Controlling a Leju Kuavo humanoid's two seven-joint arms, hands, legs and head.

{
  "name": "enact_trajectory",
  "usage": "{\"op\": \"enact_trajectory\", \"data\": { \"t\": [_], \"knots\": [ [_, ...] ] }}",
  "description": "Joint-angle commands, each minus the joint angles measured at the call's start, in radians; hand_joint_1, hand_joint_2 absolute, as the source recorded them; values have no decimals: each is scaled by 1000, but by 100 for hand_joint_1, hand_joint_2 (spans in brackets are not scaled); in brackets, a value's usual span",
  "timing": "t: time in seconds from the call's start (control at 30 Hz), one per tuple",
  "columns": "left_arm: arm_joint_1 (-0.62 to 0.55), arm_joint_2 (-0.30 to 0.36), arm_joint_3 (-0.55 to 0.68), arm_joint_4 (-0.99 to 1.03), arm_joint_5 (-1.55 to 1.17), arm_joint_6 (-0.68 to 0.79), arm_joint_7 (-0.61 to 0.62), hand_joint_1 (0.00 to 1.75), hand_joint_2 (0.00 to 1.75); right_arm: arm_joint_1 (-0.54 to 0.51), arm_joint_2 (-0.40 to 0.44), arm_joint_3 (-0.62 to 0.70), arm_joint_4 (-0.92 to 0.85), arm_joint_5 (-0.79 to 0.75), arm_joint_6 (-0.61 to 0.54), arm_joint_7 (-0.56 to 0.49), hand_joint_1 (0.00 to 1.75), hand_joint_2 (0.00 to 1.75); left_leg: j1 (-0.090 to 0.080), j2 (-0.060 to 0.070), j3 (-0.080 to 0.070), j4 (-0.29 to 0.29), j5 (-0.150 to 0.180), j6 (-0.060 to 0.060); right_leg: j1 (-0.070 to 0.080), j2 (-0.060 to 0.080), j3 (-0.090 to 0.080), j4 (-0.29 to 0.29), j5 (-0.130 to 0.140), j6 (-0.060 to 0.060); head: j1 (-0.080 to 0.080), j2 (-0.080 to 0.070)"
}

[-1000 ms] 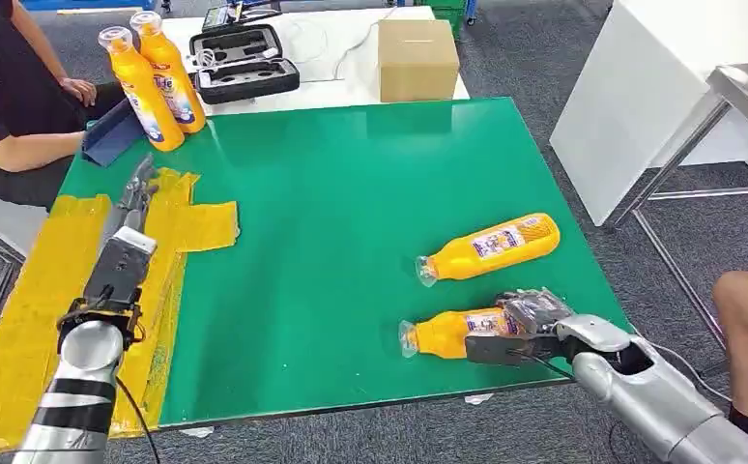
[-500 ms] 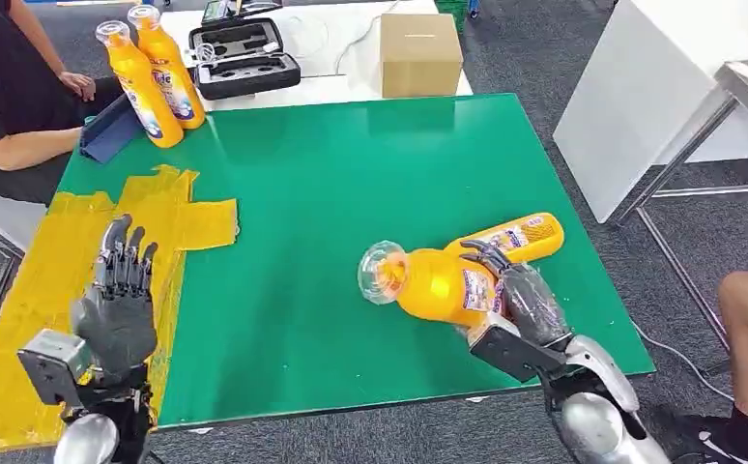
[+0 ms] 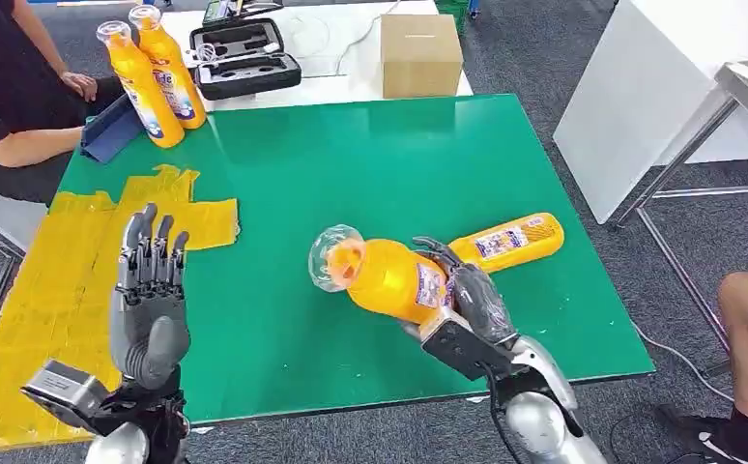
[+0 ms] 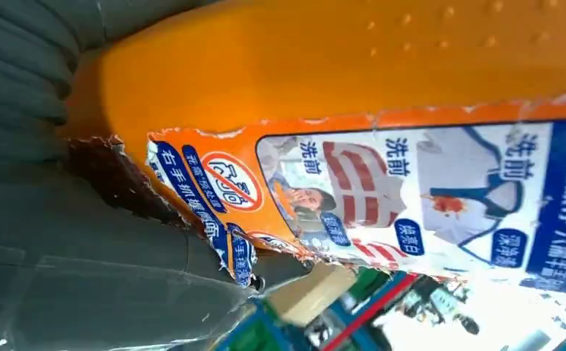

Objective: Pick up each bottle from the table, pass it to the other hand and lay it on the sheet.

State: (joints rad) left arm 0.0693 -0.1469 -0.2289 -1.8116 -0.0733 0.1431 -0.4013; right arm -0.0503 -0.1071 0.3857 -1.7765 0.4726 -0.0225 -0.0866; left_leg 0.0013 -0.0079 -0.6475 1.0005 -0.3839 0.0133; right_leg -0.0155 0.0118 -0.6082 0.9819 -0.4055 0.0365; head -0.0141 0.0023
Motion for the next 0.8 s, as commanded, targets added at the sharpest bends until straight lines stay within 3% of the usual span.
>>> {"op": "enact_trajectory", "data": {
  "t": [0.03, 0.17, 0.8],
  "knots": [
    [-16, 3, -129, 49, -50, 12, -13, 0, 175, -161, 80, 93, 130, -89, 11, 7, 175, 175, 0, 3, 2, 0, -1, -1, 0, 2, 1, 0, 0, -1, 0, 0],
    [-17, 12, -132, 69, -27, -11, -8, 0, 175, -173, 79, 104, 127, -100, 12, 10, 175, 175, 1, 3, 8, 0, -3, -2, 2, 1, 8, -1, -2, -3, 0, 0],
    [-19, 17, -156, 140, 69, -88, 23, 0, 175, -217, 86, 147, 140, -126, 6, 14, 175, 175, 0, 2, 6, -1, -2, -1, 1, 1, 5, -1, -2, -2, 0, 0]
  ]
}}
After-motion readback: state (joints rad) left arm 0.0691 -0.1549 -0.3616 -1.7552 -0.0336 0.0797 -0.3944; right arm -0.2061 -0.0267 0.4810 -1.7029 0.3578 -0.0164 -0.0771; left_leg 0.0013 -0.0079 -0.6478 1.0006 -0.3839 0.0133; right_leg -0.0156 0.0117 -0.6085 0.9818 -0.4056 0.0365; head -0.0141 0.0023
